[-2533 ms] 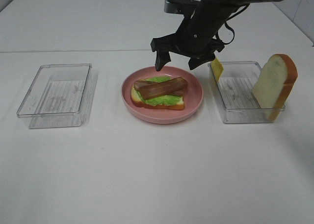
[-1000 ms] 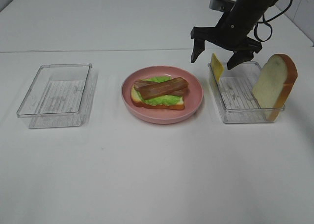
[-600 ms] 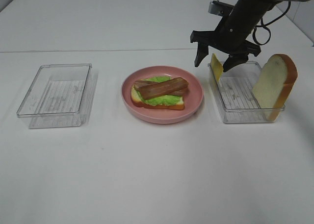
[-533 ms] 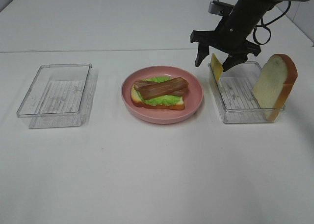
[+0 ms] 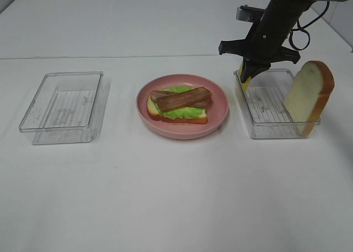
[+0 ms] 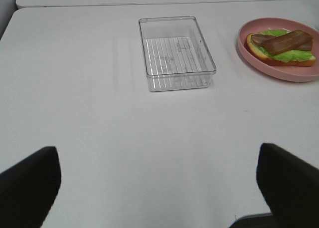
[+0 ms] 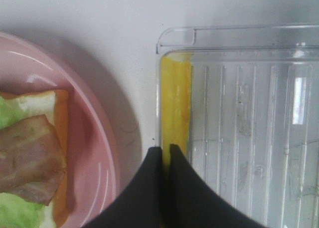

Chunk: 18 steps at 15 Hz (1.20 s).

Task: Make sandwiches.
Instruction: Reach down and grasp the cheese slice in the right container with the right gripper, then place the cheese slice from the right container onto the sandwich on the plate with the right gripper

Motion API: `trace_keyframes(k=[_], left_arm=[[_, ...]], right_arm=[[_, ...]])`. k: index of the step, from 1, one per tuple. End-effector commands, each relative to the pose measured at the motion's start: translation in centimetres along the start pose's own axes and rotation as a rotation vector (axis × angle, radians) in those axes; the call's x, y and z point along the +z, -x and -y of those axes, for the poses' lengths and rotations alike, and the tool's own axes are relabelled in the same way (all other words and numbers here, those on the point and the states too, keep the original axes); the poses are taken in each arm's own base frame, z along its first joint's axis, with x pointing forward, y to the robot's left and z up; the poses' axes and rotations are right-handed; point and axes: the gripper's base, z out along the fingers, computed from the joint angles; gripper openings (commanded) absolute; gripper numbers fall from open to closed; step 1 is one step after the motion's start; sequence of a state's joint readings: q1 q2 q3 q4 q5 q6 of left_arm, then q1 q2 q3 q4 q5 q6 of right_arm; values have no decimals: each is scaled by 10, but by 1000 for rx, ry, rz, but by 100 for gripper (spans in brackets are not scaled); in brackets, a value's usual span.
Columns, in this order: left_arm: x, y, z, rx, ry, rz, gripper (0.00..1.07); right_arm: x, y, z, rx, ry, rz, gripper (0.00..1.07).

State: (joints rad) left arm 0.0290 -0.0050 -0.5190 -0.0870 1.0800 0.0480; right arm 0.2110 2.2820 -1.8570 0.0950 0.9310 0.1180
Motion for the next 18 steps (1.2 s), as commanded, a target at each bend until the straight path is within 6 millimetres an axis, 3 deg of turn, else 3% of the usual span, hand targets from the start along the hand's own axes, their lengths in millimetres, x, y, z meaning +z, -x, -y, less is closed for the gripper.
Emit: trace_keyframes(k=[1, 3, 6, 7, 9, 11, 13, 15, 18], left_arm=[[-2, -1, 1, -12, -4, 27, 100], [-2, -1, 1, -12, -4, 27, 100], [-2, -1, 1, -12, -4, 27, 100], [-2, -1, 1, -12, -4, 27, 100], [-2, -1, 1, -12, -4, 27, 100], [-2, -1, 1, -12, -4, 27, 100], [-2, -1, 1, -12, -4, 27, 100], [-2, -1, 1, -12, -5, 27, 100], [-2, -1, 1, -14, -7, 28, 100]], right_arm=[[0, 0, 1, 3, -7, -5, 0], [-11, 2, 0, 8, -3, 15, 0], [-65, 7, -7, 8, 27, 112, 0], [-98, 9, -14, 21, 86, 185, 0], [-114, 6, -20, 21, 152, 206, 0], [-111, -17, -29, 29, 309, 220, 0], [-95, -36, -33, 43, 416, 213, 0], [-68, -54, -44, 96, 645, 191, 0], [-41, -51, -55, 180, 832, 185, 0]])
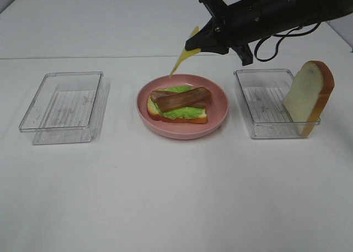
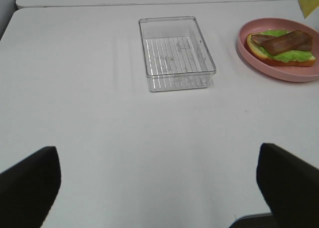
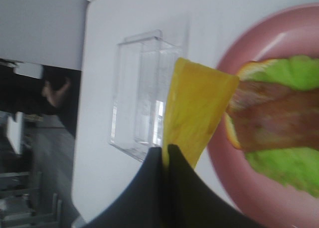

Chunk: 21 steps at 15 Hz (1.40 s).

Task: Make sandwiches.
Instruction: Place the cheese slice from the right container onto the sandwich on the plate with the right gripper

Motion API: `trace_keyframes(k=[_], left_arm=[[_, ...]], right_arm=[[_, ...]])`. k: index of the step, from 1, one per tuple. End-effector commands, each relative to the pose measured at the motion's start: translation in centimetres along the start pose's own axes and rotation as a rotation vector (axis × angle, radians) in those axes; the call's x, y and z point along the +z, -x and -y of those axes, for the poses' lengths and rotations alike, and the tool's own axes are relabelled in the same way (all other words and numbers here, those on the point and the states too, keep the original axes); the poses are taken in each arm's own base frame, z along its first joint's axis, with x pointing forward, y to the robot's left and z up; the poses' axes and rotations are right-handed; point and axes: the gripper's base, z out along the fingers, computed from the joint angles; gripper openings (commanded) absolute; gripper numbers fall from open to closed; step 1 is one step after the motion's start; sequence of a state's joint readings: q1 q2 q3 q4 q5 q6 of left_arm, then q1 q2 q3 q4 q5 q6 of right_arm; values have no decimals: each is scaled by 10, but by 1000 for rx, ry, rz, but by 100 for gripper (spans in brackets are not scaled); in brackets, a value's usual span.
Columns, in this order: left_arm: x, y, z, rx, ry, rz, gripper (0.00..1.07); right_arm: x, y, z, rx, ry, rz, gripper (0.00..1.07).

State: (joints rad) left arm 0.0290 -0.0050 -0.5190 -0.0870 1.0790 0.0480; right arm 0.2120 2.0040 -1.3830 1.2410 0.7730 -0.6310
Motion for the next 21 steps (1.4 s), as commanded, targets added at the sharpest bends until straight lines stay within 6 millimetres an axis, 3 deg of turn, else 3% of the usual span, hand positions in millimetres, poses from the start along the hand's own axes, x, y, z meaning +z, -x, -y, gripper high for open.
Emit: trace_keyframes(k=[1, 3, 6, 12, 14, 15, 19, 20, 21], left_arm=[[-2, -1, 1, -14, -7, 27, 100], [-2, -1, 1, -14, -8, 27, 100], [-2, -1, 1, -14, -8, 27, 100], [-2, -1, 1, -14, -8, 27, 100], [-2, -1, 1, -14, -8, 27, 100], [-2, -1, 1, -14, -8, 27, 100], [-2, -1, 1, -14, -8, 27, 100], [-2, -1, 1, -14, -8, 27, 100], [-2, -1, 1, -14, -8, 27, 100]], right_arm=[[26, -3, 12, 83, 123, 24, 0], [58, -19, 28, 143, 122, -45, 0], [80, -24, 38, 154, 112, -76, 0], [82, -27, 52, 142, -36, -102, 0], [79, -26, 50, 131, -40, -104, 11], [76, -23, 45, 120, -39, -88, 29], [64, -17, 36, 80, -80, -63, 54], [55, -13, 29, 40, -109, -51, 66], [52, -11, 26, 13, -122, -46, 67]])
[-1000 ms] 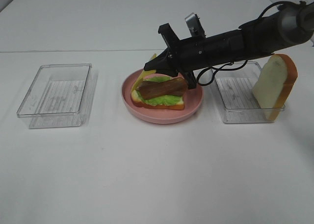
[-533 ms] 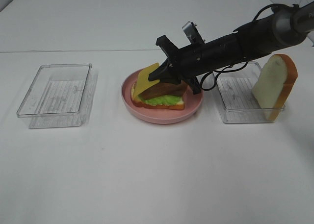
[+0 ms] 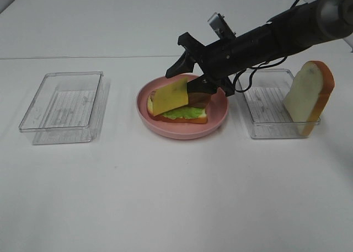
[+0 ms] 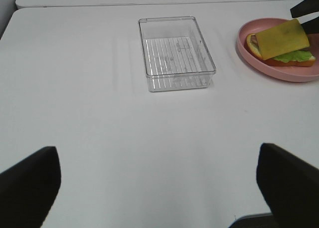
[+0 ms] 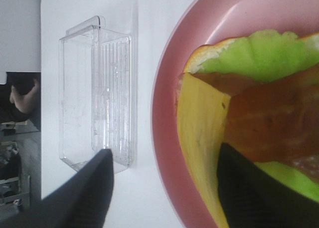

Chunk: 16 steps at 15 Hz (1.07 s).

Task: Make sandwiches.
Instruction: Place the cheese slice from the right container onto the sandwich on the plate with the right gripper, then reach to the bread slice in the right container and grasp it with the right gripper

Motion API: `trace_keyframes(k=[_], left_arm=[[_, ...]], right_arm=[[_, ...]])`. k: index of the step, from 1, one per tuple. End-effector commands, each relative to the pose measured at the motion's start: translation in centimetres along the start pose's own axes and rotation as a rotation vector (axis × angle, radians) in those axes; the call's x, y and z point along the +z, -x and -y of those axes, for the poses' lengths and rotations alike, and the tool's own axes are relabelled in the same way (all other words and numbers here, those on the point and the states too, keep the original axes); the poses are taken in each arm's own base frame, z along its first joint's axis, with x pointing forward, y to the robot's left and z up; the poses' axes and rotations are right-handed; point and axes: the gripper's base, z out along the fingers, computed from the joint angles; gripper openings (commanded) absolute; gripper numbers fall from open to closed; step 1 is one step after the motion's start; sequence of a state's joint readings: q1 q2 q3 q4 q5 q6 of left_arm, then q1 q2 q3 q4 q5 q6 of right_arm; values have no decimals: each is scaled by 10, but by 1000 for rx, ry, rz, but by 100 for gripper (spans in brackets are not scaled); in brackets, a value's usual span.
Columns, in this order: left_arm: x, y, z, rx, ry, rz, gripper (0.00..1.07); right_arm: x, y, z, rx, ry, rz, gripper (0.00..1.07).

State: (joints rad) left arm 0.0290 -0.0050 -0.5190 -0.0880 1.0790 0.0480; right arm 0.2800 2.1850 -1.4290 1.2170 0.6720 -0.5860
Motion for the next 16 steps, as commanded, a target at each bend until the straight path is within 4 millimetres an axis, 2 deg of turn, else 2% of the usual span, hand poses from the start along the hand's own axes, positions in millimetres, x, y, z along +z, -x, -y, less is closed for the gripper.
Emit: trace_keyframes(k=[1, 3, 4, 5, 6, 7, 8, 10, 11, 13, 14, 15, 16], left_arm=[[-2, -1, 1, -14, -7, 27, 100], [-2, -1, 1, -14, -7, 27, 100], [-2, -1, 1, -14, -7, 27, 100], [-2, -1, 1, -14, -7, 27, 100], [-2, -1, 1, -14, -7, 27, 100], [-2, -1, 1, -14, -7, 27, 100], [-2, -1, 1, -14, -7, 27, 100], [-2, -1, 1, -14, -7, 27, 100], [-2, -1, 1, -14, -7, 27, 100], [-2, -1, 1, -14, -7, 27, 100], [-2, -1, 1, -14, -7, 27, 100], [-2, -1, 1, -14, -7, 27, 100], [-2, -1, 1, -14, -7, 27, 100]], right_arm=[[-22, 7, -16, -95, -50, 42, 68], [-41, 11, -27, -163, -109, 67, 68], [-58, 12, -36, -214, -159, 87, 70], [-72, 13, -44, -254, -190, 102, 76], [-78, 13, -47, -270, -206, 107, 79], [-102, 13, -57, -339, -281, 128, 91], [-119, 12, -65, -356, -324, 149, 96], [-143, 10, -71, -373, -413, 176, 97], [-168, 11, -67, -354, -530, 190, 97], [-195, 20, -48, -292, -670, 132, 97], [-206, 25, -36, -252, -702, 90, 96], [-209, 27, -31, -243, -713, 74, 96], [-212, 32, -17, -210, -737, 20, 96]])
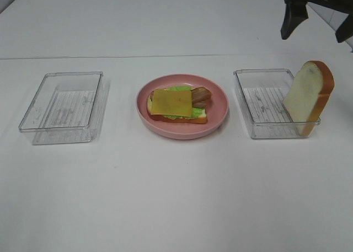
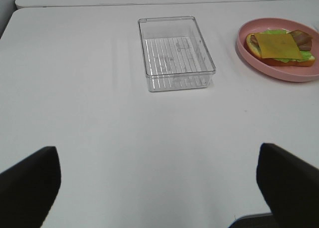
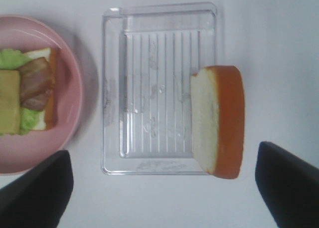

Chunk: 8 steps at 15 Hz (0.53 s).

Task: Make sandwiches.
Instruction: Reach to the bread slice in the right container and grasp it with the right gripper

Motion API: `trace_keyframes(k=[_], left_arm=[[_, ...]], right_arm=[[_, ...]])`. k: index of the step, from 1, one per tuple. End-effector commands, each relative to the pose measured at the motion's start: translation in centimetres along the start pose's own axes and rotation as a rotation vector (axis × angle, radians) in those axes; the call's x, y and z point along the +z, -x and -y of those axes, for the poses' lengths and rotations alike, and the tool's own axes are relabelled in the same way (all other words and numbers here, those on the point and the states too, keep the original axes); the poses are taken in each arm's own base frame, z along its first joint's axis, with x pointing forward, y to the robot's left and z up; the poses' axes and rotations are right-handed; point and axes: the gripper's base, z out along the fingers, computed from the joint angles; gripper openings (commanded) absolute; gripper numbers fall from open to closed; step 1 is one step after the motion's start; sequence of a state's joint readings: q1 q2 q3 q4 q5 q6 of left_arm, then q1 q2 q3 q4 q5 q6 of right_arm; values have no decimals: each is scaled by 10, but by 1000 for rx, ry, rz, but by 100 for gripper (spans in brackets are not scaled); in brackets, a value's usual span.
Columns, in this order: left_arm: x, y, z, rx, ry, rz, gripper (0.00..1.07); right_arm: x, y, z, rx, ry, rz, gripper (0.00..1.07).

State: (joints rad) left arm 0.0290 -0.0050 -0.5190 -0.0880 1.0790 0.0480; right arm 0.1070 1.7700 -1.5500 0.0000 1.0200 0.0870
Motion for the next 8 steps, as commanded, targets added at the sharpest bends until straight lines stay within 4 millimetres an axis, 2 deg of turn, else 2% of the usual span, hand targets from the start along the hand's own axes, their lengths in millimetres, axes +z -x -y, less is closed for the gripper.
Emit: trace_keyframes(k=[1, 4, 5, 8], left_arm=[[-2, -1, 1, -14, -7, 27, 100], [-2, -1, 1, -14, -7, 27, 100], [-2, -1, 1, -14, -7, 27, 100], [-2, -1, 1, -14, -7, 27, 100]], right_arm=[[15, 2, 14, 15, -19, -83, 96], [37, 7, 25, 32, -49, -132, 96], [51, 10, 27, 38, -55, -155, 96], [68, 15, 28, 47, -69, -187, 96]])
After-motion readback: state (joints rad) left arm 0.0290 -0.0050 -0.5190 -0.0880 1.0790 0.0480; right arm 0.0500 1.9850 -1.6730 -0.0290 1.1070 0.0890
